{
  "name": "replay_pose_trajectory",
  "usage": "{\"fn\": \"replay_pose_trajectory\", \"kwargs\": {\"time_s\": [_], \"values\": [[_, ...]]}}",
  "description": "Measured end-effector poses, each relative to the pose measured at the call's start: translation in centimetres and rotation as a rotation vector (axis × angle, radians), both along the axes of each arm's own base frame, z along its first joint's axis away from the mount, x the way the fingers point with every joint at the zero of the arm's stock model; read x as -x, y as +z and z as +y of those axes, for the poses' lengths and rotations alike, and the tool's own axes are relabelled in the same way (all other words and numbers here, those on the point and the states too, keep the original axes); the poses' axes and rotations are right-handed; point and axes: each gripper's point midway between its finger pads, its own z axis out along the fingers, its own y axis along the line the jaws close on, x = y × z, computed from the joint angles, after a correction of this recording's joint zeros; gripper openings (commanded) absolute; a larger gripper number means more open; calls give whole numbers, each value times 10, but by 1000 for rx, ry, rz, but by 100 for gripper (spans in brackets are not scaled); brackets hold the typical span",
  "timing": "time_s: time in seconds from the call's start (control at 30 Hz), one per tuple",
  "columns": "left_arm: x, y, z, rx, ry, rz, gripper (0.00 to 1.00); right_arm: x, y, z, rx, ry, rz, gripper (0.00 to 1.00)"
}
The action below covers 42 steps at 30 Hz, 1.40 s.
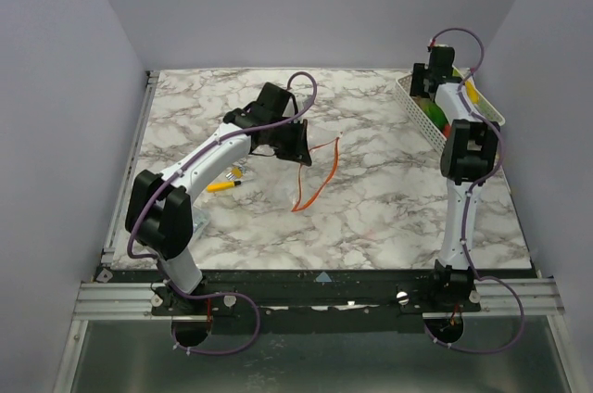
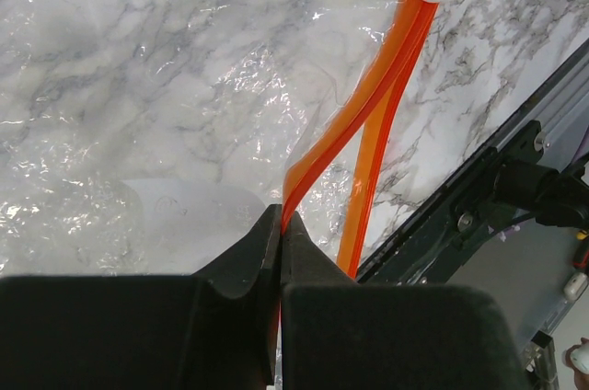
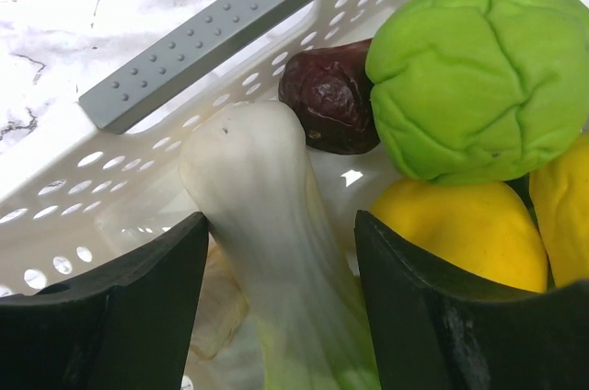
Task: Place the food in the zip-top bag and seal the zipper
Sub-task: Pick up the fake vegetable from the bin.
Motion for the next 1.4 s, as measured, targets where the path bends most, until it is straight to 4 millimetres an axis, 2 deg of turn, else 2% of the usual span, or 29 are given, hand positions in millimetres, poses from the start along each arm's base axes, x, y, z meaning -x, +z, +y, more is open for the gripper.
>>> {"fn": "replay_pose_trajectory", "kwargs": {"time_s": [0.2,0.27,0.3,0.37,0.43,0.47,0.6,0.8,0.9,1.07,1.23,1.4], "values": [[-1,-1,-1,-3,-5,-3,0,-6,-6,0,22,28,2,62],[-2,-2,-1,-5,-7,-2,0,-10,-7,0,25,37,-4,58],[-2,-2,-1,-6,-8,-1,0,-12,-7,0,26,41,-8,53],[-3,-4,-1,-10,-10,0,0,-13,-10,3,24,61,-5,33],[-3,-5,-1,-12,-11,2,0,-14,-10,5,26,83,-6,21],[-3,-6,-1,-13,-12,3,0,-15,-9,6,25,93,-11,18],[-2,-7,-1,-16,-14,5,0,-16,-7,9,18,119,-47,12],[-1,-7,-3,-16,-22,3,0,6,2,17,6,154,-78,9],[0,-7,-3,-17,-23,2,0,11,18,21,-1,173,-121,8],[0,-7,-4,-20,-24,1,0,15,59,26,2,195,-238,6],[0,-8,-3,-22,-23,2,0,8,102,34,-6,233,-367,6],[1,-8,-3,-24,-23,4,0,0,133,48,-56,285,-448,6]]}}
